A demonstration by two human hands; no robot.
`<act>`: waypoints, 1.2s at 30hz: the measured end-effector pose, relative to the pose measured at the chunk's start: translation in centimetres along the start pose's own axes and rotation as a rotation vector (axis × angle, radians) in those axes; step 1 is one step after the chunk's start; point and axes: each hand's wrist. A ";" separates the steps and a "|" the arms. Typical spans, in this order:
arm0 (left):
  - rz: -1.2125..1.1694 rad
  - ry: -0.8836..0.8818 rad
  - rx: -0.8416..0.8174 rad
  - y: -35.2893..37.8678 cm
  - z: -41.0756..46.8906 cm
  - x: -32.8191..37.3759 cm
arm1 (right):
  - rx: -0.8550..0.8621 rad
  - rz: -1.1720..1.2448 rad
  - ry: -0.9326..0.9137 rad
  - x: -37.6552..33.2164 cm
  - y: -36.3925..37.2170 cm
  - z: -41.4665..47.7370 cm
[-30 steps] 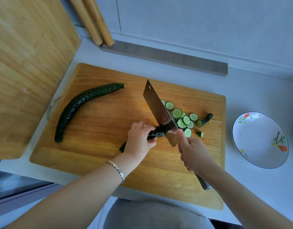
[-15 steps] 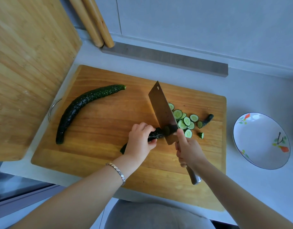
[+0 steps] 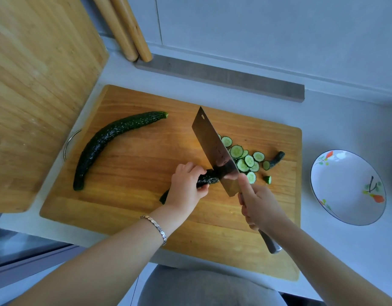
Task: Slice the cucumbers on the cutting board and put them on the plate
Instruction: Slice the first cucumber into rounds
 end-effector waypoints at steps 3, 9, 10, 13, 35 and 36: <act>0.002 0.001 -0.005 0.0 0.0 0.0 | -0.005 0.007 -0.002 0.0 -0.1 -0.2; -0.003 -0.001 -0.014 0.0 0.0 -0.1 | -0.007 -0.033 -0.006 -0.1 -0.1 -0.2; -0.004 -0.002 -0.015 0.0 0.0 -0.1 | -0.007 -0.045 -0.008 -0.1 0.0 -0.2; -0.012 0.000 -0.018 0.0 0.0 -0.1 | 0.001 -0.106 -0.008 -0.1 -0.1 0.0; -0.007 0.050 -0.031 -0.7 -0.8 -0.2 | -0.019 0.033 -0.008 0.3 -0.2 0.0; -0.007 0.052 -0.032 -0.7 -0.8 -0.3 | -0.020 0.020 -0.007 0.2 -0.2 0.0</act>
Point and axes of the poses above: each hand's wrist, its own z-axis towards the middle knuckle, its own y-axis out of the palm, x = y × z, and after that the axes turned 2 degrees about y, right-handed
